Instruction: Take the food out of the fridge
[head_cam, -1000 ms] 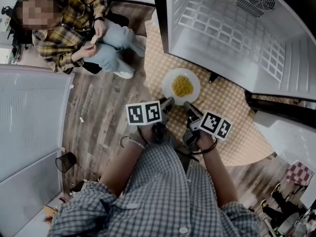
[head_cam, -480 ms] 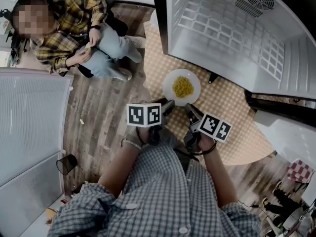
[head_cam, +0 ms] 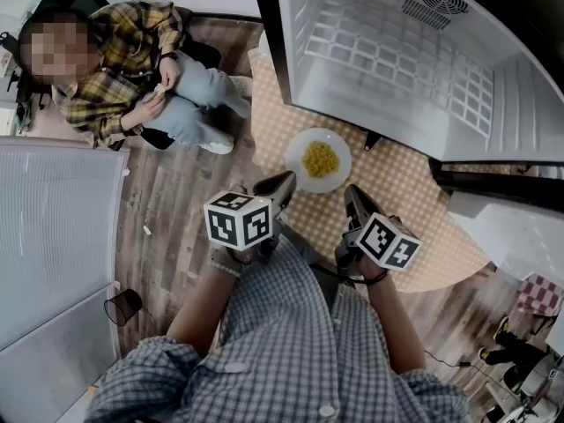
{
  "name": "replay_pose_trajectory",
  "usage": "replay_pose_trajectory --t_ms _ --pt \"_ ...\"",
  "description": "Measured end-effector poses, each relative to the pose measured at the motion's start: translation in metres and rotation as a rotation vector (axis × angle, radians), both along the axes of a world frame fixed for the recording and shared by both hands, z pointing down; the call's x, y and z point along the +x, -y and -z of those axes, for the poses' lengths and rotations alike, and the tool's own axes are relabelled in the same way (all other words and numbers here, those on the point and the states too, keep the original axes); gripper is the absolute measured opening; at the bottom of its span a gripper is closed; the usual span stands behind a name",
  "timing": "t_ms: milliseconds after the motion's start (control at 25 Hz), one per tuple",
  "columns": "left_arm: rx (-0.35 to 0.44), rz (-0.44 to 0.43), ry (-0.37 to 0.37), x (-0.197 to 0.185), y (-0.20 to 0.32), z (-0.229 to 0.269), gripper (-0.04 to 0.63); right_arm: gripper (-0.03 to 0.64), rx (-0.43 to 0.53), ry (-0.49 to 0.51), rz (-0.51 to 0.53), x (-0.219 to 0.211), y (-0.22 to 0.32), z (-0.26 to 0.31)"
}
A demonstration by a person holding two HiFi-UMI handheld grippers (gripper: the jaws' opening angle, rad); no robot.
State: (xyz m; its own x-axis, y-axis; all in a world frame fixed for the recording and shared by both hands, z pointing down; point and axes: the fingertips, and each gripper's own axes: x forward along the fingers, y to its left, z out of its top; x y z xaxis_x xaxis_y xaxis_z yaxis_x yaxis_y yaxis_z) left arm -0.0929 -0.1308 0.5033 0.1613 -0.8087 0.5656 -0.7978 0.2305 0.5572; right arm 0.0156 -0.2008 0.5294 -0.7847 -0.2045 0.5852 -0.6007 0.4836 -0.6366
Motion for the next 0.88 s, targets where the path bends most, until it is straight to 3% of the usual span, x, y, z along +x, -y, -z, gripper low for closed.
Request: replay_pose_trajectory --t_ms 200,520,880 --pt "0.11 -0.097 0.108 0.013 0.021 0.04 0.006 0.009 0.17 0.043 -0.018 0.005 0.017 0.041" --pt "0.203 -0.283 0.322 0.04 0.049 0.089 0.006 0.009 0.402 0.025 -0.012 0.02 0.025 0.091" --pt "0.323 -0.381 0.384 0.064 0.065 0.136 0.006 0.009 0.635 0.033 -0.009 0.024 0.037 0.153"
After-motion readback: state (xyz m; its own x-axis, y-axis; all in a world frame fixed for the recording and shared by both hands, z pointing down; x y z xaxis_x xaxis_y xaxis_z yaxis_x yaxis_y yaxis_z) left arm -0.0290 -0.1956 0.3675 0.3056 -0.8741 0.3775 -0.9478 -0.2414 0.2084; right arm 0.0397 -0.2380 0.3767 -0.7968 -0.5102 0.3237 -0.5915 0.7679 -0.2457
